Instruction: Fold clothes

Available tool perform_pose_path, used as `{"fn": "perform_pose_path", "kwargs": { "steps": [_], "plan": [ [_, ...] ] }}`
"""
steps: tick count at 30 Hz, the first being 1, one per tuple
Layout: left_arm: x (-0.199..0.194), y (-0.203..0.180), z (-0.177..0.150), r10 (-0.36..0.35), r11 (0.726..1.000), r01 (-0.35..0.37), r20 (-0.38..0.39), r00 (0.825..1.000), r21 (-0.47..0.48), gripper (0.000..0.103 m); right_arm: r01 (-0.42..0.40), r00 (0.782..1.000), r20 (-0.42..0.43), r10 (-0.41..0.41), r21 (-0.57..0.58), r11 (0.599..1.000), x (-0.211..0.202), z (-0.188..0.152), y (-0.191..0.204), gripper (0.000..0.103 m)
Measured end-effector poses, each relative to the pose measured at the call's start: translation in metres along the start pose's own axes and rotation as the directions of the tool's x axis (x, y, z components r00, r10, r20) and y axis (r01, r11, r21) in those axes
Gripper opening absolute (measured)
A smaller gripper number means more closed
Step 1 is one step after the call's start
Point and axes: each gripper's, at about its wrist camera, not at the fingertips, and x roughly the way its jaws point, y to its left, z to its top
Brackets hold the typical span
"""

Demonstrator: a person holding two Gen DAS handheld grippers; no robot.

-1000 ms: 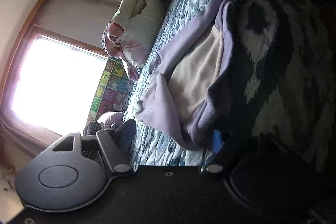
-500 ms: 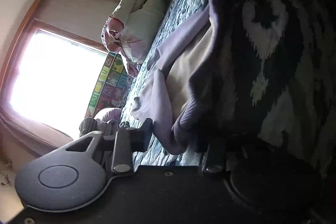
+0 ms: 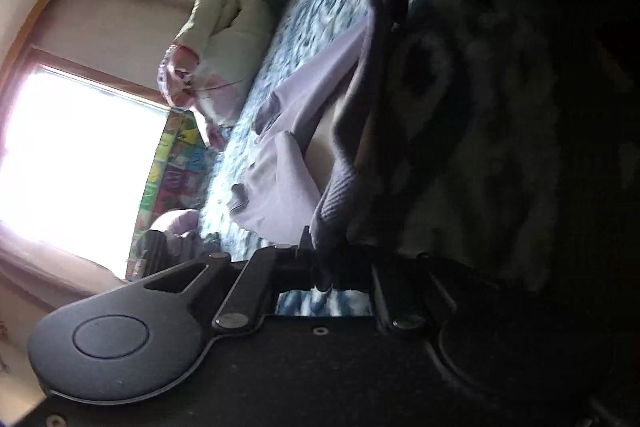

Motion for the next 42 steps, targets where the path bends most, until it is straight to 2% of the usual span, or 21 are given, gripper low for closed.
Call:
{"fn": "perform_pose_path", "kwargs": {
  "steps": [3, 8, 12, 15, 18, 21, 24, 29, 33, 34, 37, 38, 40, 42],
  "plan": [
    [-0.029, 0.014, 0.005, -0.065, 0.997, 0.066, 0.017, 0.998, -0.048, 0.006, -0.052, 0.999, 0.006, 0.052, -0.016, 0.999, -0.029, 0.001, 0.006, 0.011],
    [-0.048, 0.060, 0.017, -0.127, 0.980, 0.134, 0.056, 0.990, -0.146, 0.006, -0.074, 0.997, 0.037, 0.071, 0.069, 0.995, -0.065, 0.010, -0.025, 0.010],
    [-0.035, 0.113, 0.026, -0.200, 0.929, 0.223, 0.106, 0.974, -0.294, 0.006, -0.066, 0.996, 0.081, 0.049, 0.225, 0.972, -0.072, 0.020, -0.079, 0.011],
    [-0.015, 0.150, 0.028, -0.254, 0.867, 0.292, 0.147, 0.956, -0.403, 0.006, -0.109, 0.992, 0.106, 0.072, 0.402, 0.909, -0.057, 0.019, -0.127, 0.012],
    [0.013, 0.185, 0.022, -0.305, 0.773, 0.356, 0.186, 0.934, -0.525, 0.006, -0.171, 0.983, 0.152, 0.105, 0.522, 0.835, -0.039, 0.017, -0.165, 0.012],
    [0.045, 0.213, 0.008, -0.366, 0.647, 0.426, 0.233, 0.901, -0.632, 0.006, -0.251, 0.967, 0.197, 0.164, 0.601, 0.759, -0.012, 0.010, -0.199, 0.013],
    [0.076, 0.233, -0.007, -0.410, 0.530, 0.467, 0.268, 0.872, -0.708, 0.006, -0.343, 0.939, 0.252, 0.233, 0.667, 0.662, 0.015, -0.004, -0.230, 0.013],
    [0.130, 0.250, -0.035, -0.449, 0.332, 0.491, 0.323, 0.833, -0.805, 0.006, -0.437, 0.895, 0.317, 0.312, 0.759, 0.482, 0.070, -0.025, -0.263, 0.013],
    [0.176, 0.251, -0.055, -0.479, 0.187, 0.488, 0.355, 0.803, -0.853, 0.006, -0.474, 0.870, 0.369, 0.328, 0.809, 0.348, 0.115, -0.040, -0.280, 0.012],
    [0.188, 0.249, -0.059, -0.484, 0.160, 0.481, 0.356, 0.799, -0.862, 0.006, -0.480, 0.865, 0.380, 0.329, 0.817, 0.319, 0.125, -0.044, -0.282, 0.012],
    [0.209, 0.245, -0.072, -0.486, 0.105, 0.466, 0.363, 0.795, -0.879, 0.006, -0.489, 0.855, 0.401, 0.330, 0.835, 0.252, 0.150, -0.055, -0.283, 0.010],
    [0.212, 0.243, -0.075, -0.485, 0.097, 0.464, 0.365, 0.795, -0.880, 0.006, -0.493, 0.852, 0.410, 0.326, 0.838, 0.234, 0.158, -0.058, -0.283, 0.008],
    [0.215, 0.240, -0.078, -0.470, 0.098, 0.458, 0.364, 0.804, -0.884, 0.005, -0.497, 0.850, 0.424, 0.313, 0.842, 0.209, 0.167, -0.063, -0.281, 0.008],
    [0.213, 0.243, -0.084, -0.437, 0.074, 0.456, 0.382, 0.814, -0.887, 0.005, -0.495, 0.854, 0.431, 0.293, 0.846, 0.198, 0.171, -0.067, -0.279, 0.007]
  ]
}}
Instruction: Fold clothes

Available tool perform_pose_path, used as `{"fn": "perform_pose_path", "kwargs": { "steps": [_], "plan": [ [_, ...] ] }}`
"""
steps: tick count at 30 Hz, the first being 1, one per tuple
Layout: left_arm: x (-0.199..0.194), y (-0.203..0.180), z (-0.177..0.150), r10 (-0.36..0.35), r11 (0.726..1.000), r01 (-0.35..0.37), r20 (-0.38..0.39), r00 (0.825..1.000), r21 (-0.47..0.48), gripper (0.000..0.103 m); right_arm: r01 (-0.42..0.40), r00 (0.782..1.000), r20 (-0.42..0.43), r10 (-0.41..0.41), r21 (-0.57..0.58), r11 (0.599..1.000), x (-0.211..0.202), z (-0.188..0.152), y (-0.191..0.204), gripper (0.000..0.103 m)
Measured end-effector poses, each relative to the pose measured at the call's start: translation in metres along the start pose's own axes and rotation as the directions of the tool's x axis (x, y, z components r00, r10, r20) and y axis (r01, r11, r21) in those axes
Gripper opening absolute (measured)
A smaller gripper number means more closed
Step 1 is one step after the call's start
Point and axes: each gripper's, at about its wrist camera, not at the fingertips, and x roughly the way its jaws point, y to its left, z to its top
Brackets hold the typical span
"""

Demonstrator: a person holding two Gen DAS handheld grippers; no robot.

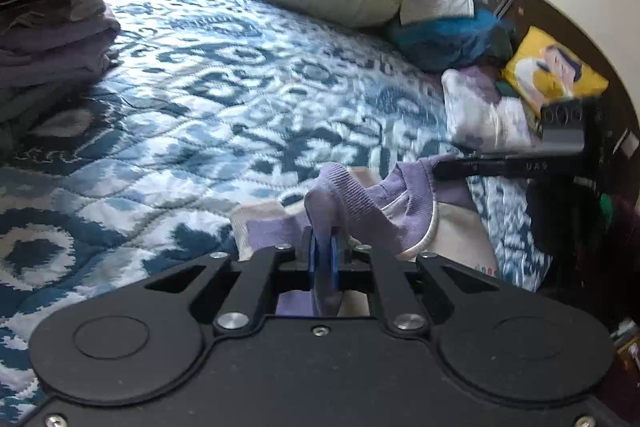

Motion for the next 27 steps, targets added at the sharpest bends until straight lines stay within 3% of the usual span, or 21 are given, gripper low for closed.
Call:
{"fn": "perform_pose_path", "kwargs": {
  "steps": [6, 10, 14, 16, 18, 20, 22, 24, 27],
  "plan": [
    [0.005, 0.020, 0.004, -0.011, 0.998, 0.016, 0.070, 0.997, -0.068, 0.005, -0.027, 0.995, 0.096, 0.024, 0.030, 0.999, -0.001, 0.006, -0.012, 0.007],
    [0.020, 0.035, 0.002, -0.006, 0.992, 0.015, 0.068, 0.998, -0.125, 0.005, -0.001, 0.996, 0.091, -0.004, 0.055, 0.998, 0.014, 0.009, -0.026, 0.007],
    [0.040, 0.046, -0.005, 0.077, 0.984, -0.075, 0.007, 0.997, -0.160, 0.008, 0.060, 0.996, 0.053, -0.065, 0.101, 0.993, 0.040, 0.004, -0.042, 0.008],
    [0.036, 0.042, -0.007, 0.138, 0.980, -0.132, 0.034, 0.990, -0.146, 0.023, 0.136, 0.990, 0.019, -0.138, 0.101, 0.986, 0.053, 0.000, -0.044, 0.014],
    [0.024, 0.030, -0.008, 0.176, 0.980, -0.168, 0.081, 0.981, -0.103, 0.026, 0.211, 0.977, 0.018, -0.213, 0.083, 0.974, 0.056, -0.003, -0.040, 0.031],
    [0.011, 0.012, -0.007, 0.250, 0.968, -0.249, 0.131, 0.959, -0.022, 0.026, 0.221, 0.972, 0.070, -0.225, 0.051, 0.974, 0.041, -0.003, -0.027, 0.031],
    [0.006, -0.006, -0.008, 0.275, 0.954, -0.292, 0.190, 0.943, 0.067, 0.026, 0.237, 0.965, 0.119, -0.235, -0.010, 0.971, 0.027, -0.003, -0.011, 0.031],
    [0.013, -0.018, -0.006, 0.264, 0.949, -0.290, 0.188, 0.946, 0.128, 0.026, 0.244, 0.963, 0.146, -0.227, -0.110, 0.963, 0.019, -0.003, 0.007, 0.031],
    [0.035, -0.020, -0.007, 0.256, 0.946, -0.280, 0.152, 0.955, 0.161, 0.029, 0.237, 0.969, 0.122, -0.216, -0.203, 0.950, 0.025, -0.006, 0.021, 0.030]
  ]
}}
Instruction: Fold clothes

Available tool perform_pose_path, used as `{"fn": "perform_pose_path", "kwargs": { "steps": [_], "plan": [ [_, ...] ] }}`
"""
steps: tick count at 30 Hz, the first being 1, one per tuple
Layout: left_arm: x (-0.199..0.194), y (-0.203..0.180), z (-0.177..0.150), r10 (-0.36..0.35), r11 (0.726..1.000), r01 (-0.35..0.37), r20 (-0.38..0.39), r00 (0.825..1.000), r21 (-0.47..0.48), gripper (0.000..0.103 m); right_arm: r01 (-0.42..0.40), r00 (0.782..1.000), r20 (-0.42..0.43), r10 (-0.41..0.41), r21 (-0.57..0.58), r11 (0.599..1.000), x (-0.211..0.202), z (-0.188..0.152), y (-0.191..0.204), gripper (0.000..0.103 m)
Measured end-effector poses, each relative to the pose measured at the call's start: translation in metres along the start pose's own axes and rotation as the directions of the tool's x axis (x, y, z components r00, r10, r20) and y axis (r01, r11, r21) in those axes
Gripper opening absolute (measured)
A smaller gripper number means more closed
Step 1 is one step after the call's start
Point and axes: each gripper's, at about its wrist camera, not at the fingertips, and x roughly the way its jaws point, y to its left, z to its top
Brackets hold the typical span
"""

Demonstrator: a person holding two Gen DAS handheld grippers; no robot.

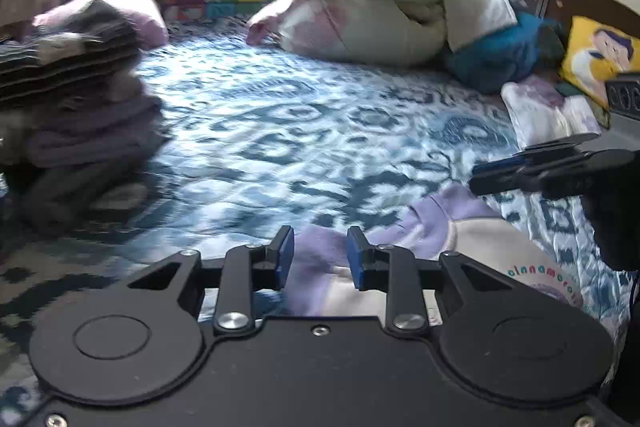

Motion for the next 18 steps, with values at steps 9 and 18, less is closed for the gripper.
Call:
{"fn": "perform_pose_path", "kwargs": {
  "steps": [9, 18],
  "plan": [
    [0.014, 0.001, -0.013, 0.062, 0.998, -0.064, -0.080, 0.995, -0.024, 0.032, 0.044, 0.995, -0.090, -0.040, 0.036, 0.998, 0.034, -0.018, -0.003, 0.030],
    [-0.046, -0.064, -0.036, 0.045, 0.994, -0.042, -0.022, 0.999, 0.104, 0.044, -0.056, 0.992, -0.123, 0.034, -0.176, 0.983, -0.031, -0.017, 0.047, 0.034]
  ]
}}
